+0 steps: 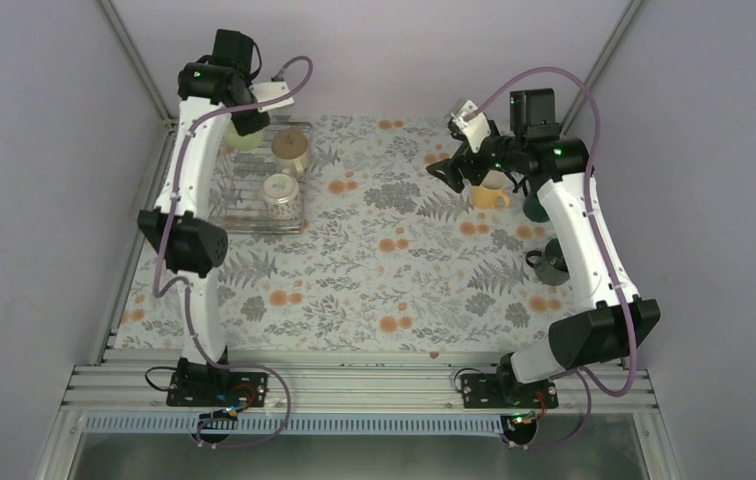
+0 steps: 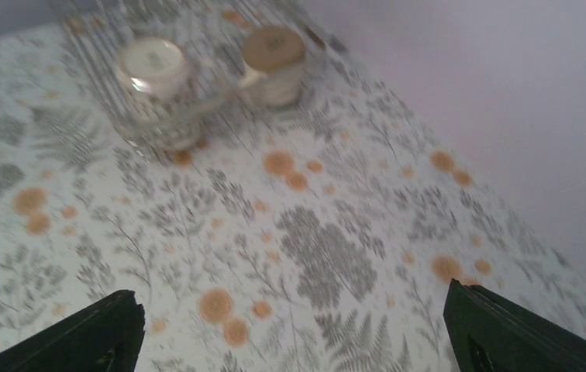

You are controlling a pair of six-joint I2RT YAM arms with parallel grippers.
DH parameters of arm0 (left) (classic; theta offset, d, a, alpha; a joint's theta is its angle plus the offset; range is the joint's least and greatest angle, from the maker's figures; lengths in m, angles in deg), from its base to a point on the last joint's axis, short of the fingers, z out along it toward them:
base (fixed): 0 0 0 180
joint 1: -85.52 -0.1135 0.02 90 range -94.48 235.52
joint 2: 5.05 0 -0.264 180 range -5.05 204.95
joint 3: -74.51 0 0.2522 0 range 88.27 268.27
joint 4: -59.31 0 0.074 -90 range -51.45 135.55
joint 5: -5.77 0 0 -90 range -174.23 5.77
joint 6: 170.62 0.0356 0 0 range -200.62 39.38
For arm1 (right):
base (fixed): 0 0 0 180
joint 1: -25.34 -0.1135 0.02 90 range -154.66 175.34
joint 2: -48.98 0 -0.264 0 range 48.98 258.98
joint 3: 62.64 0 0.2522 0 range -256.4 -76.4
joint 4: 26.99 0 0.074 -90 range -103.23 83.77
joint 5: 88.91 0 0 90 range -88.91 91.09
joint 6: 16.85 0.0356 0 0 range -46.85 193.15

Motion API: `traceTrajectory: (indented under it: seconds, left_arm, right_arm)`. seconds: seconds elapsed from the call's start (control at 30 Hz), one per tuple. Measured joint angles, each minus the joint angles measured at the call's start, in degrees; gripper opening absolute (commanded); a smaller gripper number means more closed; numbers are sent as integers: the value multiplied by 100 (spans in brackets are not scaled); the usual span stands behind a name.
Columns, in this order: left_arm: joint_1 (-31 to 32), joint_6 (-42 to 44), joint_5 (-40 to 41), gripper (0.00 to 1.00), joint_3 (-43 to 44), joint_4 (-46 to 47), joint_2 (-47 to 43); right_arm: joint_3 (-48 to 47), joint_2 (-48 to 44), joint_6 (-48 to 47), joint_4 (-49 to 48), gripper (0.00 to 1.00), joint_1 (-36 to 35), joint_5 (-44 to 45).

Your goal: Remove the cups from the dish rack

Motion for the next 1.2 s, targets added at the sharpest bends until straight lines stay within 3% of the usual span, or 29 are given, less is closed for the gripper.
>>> traceTrajectory:
  seconds: [0.2,0.33,0.53,0.77,1.03,1.1,1.2]
  left_arm:
    - [647,-798,-1379,2,-540,619,-1425]
    - [960,-1650,-2806,2,-975,1550,-2140]
    - [1005,-2509,-4280,2,-1591,2568,-2422]
    - [1414,-2754,-5047,2,-1480,2717,-1950]
    - [1740,-2750,-5370,2,-997,2708,-1534]
    - [1788,-2730,-5407,2,-890,2691,-1517]
    - [1853,-2719,-5497,2,-708,2693,-1484]
  right_arm:
    - [-442,295,289,-179,100,-28,-1290]
    - [-592,590,540,-407,100,-39,-2218]
    - [-592,658,855,-890,100,-39,-2994]
    - [-439,638,909,-1331,100,-50,-3423]
    - [-260,638,1010,-1676,95,-66,-3550]
    - [-236,638,1014,-1692,92,-66,-3637]
    - [-210,638,1058,-1725,79,-66,-3794]
